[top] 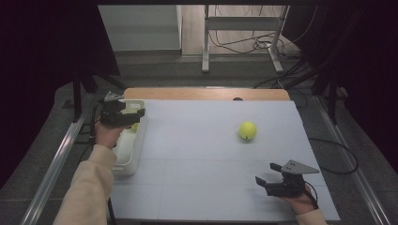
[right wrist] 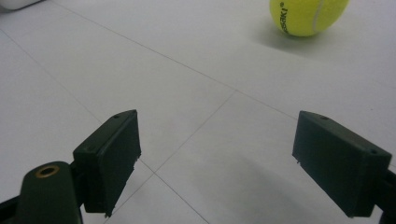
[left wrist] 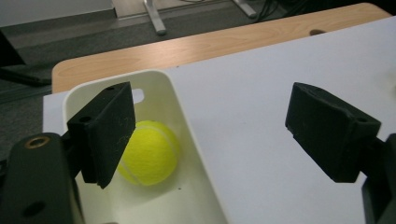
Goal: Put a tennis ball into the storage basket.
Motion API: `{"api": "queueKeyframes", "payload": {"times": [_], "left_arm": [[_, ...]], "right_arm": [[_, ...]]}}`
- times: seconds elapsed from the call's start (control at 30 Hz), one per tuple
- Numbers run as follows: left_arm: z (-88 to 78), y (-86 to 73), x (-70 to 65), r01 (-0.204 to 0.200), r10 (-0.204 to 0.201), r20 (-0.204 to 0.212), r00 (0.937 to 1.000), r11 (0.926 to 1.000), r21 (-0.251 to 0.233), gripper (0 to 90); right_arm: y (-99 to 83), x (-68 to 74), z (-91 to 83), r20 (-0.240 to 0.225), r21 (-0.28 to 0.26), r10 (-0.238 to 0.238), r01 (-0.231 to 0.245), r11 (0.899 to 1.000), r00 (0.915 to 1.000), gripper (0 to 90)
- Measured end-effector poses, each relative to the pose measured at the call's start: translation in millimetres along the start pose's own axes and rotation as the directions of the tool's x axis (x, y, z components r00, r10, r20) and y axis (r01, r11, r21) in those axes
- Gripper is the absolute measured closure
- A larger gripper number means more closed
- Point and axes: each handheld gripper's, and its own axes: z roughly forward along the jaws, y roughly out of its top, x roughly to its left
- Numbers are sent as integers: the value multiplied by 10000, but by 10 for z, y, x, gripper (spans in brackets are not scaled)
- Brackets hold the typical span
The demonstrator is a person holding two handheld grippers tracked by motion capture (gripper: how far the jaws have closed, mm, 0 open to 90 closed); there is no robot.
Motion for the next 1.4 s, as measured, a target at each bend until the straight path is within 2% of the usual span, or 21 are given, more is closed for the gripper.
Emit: {"api": "queueKeyframes", "payload": {"times": [0.3, 0.43, 0.5, 0.67, 0.77, 1.1, 1.37, 1.4], "left_arm": [[-96, -22, -160, -90, 121, 751, 9971, 9991, -414, 169], [-115, -36, -213, -106, 150, 949, 9954, 9989, -464, 171], [-127, -31, -242, -261, 305, 959, 9949, 9986, -464, 171], [-168, -26, -293, -320, 392, 1174, 9923, 9975, -626, 171], [-202, -35, -338, -298, 402, 1432, 9889, 9968, -739, 170], [-237, -63, -504, -387, 565, 1924, 9797, 9947, -954, 170], [-243, -75, -674, -668, 888, 2270, 9698, 9925, -1028, 170], [-239, -73, -714, -714, 953, 2398, 9661, 9918, -1064, 170]], "right_arm": [[15, -9, 9, -44, -95, 96, -96, 9999, 9999, 159], [17, -21, 2, -56, -138, 173, -174, 9998, 9998, 158], [17, -27, -2, -80, -198, 221, -222, 9996, 9997, 159], [22, -17, -5, -49, -208, 135, -136, 9997, 9999, 160], [19, -11, 0, -16, -160, 92, -92, 9998, 10000, 160], [18, -2, -11, 13, -208, 7, -7, 9998, 10000, 160], [19, 2, -6, -28, -177, -34, 33, 9998, 10000, 160], [19, 3, -5, -29, -172, -41, 41, 9998, 10000, 160]]}}
